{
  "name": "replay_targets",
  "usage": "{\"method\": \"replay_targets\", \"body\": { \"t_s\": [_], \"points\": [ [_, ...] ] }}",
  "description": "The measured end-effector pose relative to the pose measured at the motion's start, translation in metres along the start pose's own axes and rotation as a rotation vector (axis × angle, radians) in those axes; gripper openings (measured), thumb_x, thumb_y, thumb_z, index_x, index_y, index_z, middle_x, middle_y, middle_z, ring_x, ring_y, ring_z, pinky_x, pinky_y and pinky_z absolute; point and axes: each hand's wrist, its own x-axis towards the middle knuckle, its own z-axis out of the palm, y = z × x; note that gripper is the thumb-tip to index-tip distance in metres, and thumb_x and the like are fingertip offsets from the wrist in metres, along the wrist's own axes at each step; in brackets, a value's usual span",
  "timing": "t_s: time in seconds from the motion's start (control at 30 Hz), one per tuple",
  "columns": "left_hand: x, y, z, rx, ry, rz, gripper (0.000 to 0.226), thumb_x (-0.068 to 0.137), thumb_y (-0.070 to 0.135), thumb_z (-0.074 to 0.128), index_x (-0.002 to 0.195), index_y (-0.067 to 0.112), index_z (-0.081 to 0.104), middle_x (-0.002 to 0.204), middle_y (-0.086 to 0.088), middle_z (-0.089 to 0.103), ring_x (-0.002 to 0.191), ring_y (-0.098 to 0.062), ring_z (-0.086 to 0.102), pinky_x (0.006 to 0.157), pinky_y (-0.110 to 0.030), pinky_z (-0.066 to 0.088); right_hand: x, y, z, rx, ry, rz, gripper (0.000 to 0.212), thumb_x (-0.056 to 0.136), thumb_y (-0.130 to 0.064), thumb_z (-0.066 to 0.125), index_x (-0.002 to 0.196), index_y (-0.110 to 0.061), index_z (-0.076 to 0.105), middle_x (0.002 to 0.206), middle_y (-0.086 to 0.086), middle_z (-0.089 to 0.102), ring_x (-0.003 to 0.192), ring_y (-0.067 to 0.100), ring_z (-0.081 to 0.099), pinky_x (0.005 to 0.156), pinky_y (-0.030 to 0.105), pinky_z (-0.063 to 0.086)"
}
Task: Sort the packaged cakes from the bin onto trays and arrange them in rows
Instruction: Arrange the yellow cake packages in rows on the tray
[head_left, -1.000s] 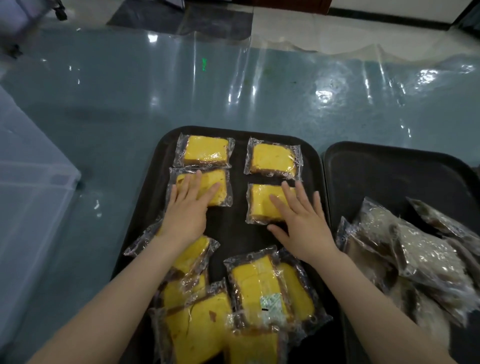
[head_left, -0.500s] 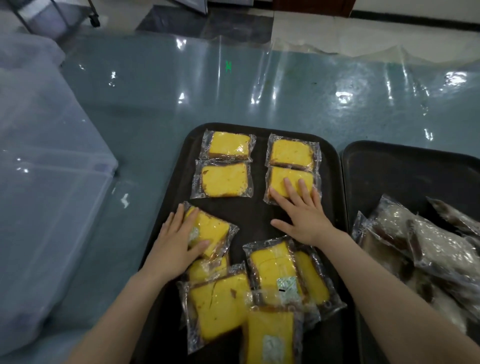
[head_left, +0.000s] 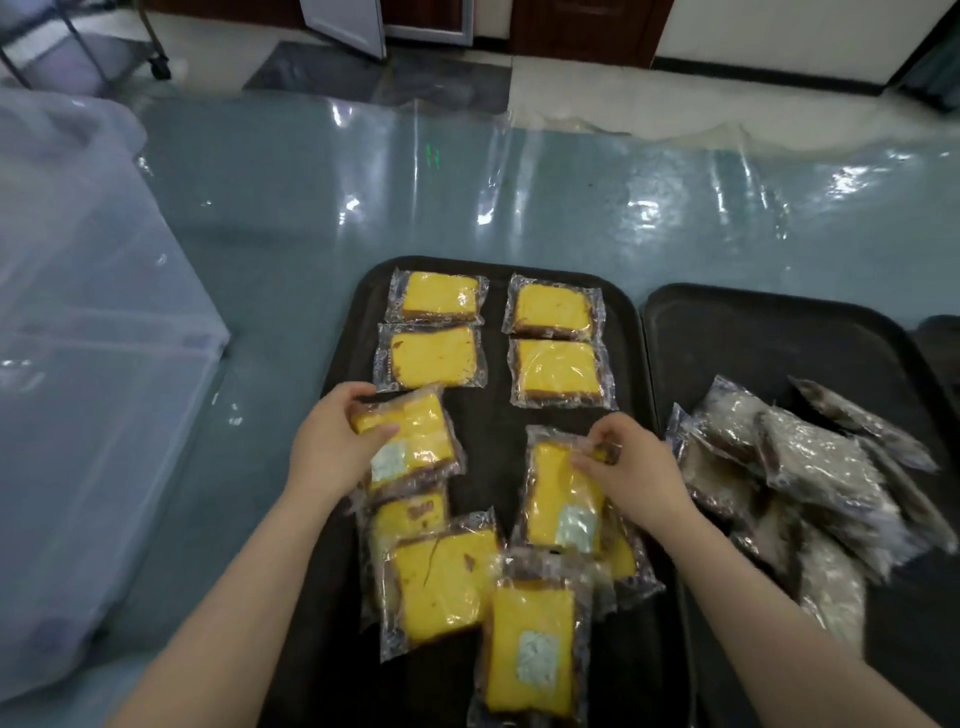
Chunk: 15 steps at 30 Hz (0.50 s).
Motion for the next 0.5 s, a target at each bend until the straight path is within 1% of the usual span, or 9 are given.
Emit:
{"method": "replay_targets", "body": {
  "t_s": [0.03, 0.1, 0.17, 0.2, 0.23, 0.3, 0.37, 0.43, 0.5],
  "points": [
    [0.003, 0.006, 0.0, 0.063, 0.027, 0.066, 0.044, 0.075, 0.034, 0.075, 0.115, 0.033, 0.057, 0.1, 0.009, 0.056, 0.086, -0.009, 0.053, 0.069, -0.028, 0.04, 0.002, -0.003, -0.006, 0.023, 0.071, 0.025, 0.027, 0.078, -0.035, 0.076, 0.087, -0.031, 0.051, 0.081, -0.013, 0.06, 0.072, 0.005, 0.058, 0.054, 0.019, 0.042],
    [0.007, 0.017, 0.001, 0.171, 0.082, 0.204, 0.039, 0.078, 0.037, 0.072, 0.115, 0.035, 0.059, 0.096, 0.011, 0.049, 0.083, -0.007, 0.049, 0.067, -0.027, 0.037, 0.006, -0.008, -0.016, 0.095, 0.21, 0.036, 0.028, 0.08, -0.034, 0.075, 0.089, -0.03, 0.049, 0.081, -0.011, 0.059, 0.071, 0.004, 0.057, 0.055, 0.021, 0.041],
    [0.01, 0.021, 0.004, 0.191, 0.106, 0.304, 0.033, 0.08, 0.031, 0.071, 0.111, 0.035, 0.063, 0.096, 0.012, 0.045, 0.084, -0.009, 0.049, 0.066, -0.024, 0.035, 0.007, -0.01, -0.024, 0.235, 0.314, 0.018, 0.027, 0.08, -0.029, 0.076, 0.089, -0.028, 0.05, 0.081, -0.007, 0.06, 0.072, 0.008, 0.059, 0.06, 0.024, 0.046],
    [0.011, 0.021, 0.005, 0.171, 0.096, 0.326, 0.029, 0.08, 0.025, 0.071, 0.106, 0.036, 0.064, 0.096, 0.013, 0.043, 0.086, -0.009, 0.049, 0.067, -0.021, 0.035, 0.007, -0.01, -0.028, 0.348, 0.332, 0.012, 0.026, 0.08, -0.025, 0.076, 0.089, -0.026, 0.052, 0.081, -0.003, 0.062, 0.072, 0.011, 0.061, 0.062, 0.025, 0.049],
    [0.01, 0.02, 0.007, 0.149, 0.074, 0.333, 0.027, 0.08, 0.019, 0.07, 0.101, 0.035, 0.064, 0.098, 0.014, 0.041, 0.089, -0.008, 0.048, 0.069, -0.019, 0.035, 0.007, -0.01, -0.03, 0.475, 0.32, 0.008, 0.024, 0.08, -0.02, 0.075, 0.09, -0.024, 0.054, 0.082, 0.0, 0.064, 0.074, 0.013, 0.063, 0.065, 0.027, 0.053],
    [0.003, 0.013, 0.014, 0.173, 0.041, 0.349, 0.031, 0.078, 0.005, 0.068, 0.094, 0.032, 0.062, 0.102, 0.014, 0.04, 0.094, -0.008, 0.046, 0.078, -0.02, 0.037, 0.006, -0.008, -0.032, 0.669, 0.229, 0.011, 0.022, 0.081, -0.012, 0.073, 0.095, -0.025, 0.061, 0.089, -0.004, 0.069, 0.083, 0.013, 0.067, 0.072, 0.028, 0.055],
    [-0.01, 0.0, 0.021, 0.285, 0.04, 0.356, 0.038, 0.072, -0.005, 0.067, 0.09, 0.026, 0.056, 0.109, 0.006, 0.045, 0.109, -0.018, 0.046, 0.089, -0.027, 0.039, 0.006, -0.006, -0.029, 0.798, 0.115, 0.028, 0.026, 0.083, -0.005, 0.069, 0.095, -0.028, 0.069, 0.097, -0.003, 0.072, 0.094, 0.017, 0.068, 0.08, 0.033, 0.054],
    [-0.022, -0.013, 0.024, 0.394, 0.017, 0.333, 0.041, 0.068, -0.006, 0.069, 0.091, 0.024, 0.052, 0.117, -0.003, 0.051, 0.127, -0.028, 0.038, 0.104, -0.038, 0.036, 0.005, -0.006, -0.027, 0.871, 0.068, 0.038, 0.029, 0.084, -0.002, 0.066, 0.092, -0.029, 0.073, 0.099, -0.001, 0.073, 0.096, 0.017, 0.068, 0.081, 0.033, 0.052],
    [-0.028, -0.022, 0.024, 0.443, -0.062, 0.308, 0.04, 0.07, 0.001, 0.071, 0.095, 0.025, 0.051, 0.123, -0.004, 0.051, 0.135, -0.028, 0.028, 0.112, -0.045, 0.025, 0.004, -0.007, -0.025, 0.855, 0.127, 0.02, 0.028, 0.084, -0.001, 0.066, 0.091, -0.029, 0.072, 0.095, -0.004, 0.073, 0.093, 0.013, 0.068, 0.078, 0.03, 0.053]
  ]
}}
